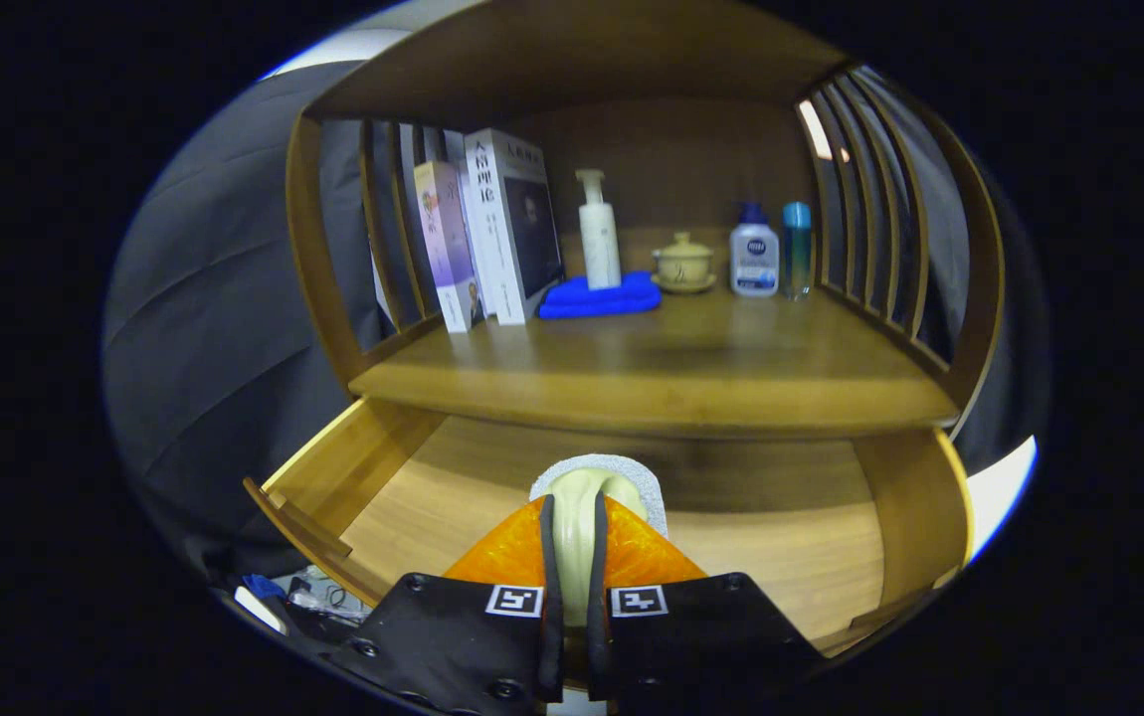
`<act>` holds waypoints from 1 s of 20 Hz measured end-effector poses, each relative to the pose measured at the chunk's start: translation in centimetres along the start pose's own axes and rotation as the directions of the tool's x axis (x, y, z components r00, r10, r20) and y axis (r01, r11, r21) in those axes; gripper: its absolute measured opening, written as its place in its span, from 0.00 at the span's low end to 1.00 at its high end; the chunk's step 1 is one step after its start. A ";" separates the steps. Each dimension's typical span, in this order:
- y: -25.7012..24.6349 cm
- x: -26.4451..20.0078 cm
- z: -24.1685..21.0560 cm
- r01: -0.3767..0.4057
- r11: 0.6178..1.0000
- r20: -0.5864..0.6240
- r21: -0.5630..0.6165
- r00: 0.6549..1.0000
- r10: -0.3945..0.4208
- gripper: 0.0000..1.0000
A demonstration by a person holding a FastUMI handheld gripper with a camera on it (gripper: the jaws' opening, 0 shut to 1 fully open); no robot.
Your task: Pull open the drawer, take out the items inside it, and place them on the countertop above the cabinet.
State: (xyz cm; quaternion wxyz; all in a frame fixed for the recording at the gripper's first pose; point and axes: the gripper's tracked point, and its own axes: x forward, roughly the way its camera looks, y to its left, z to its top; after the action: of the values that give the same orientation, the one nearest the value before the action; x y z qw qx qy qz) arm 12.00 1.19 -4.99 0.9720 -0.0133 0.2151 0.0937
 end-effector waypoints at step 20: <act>0.1 1.9 12.5 0.015 0.985 0.156 0.174 0.987 -0.043 0.11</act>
State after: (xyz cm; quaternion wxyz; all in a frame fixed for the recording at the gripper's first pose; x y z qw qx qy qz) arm 18.91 2.50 5.55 0.9848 0.0753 0.1438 0.0613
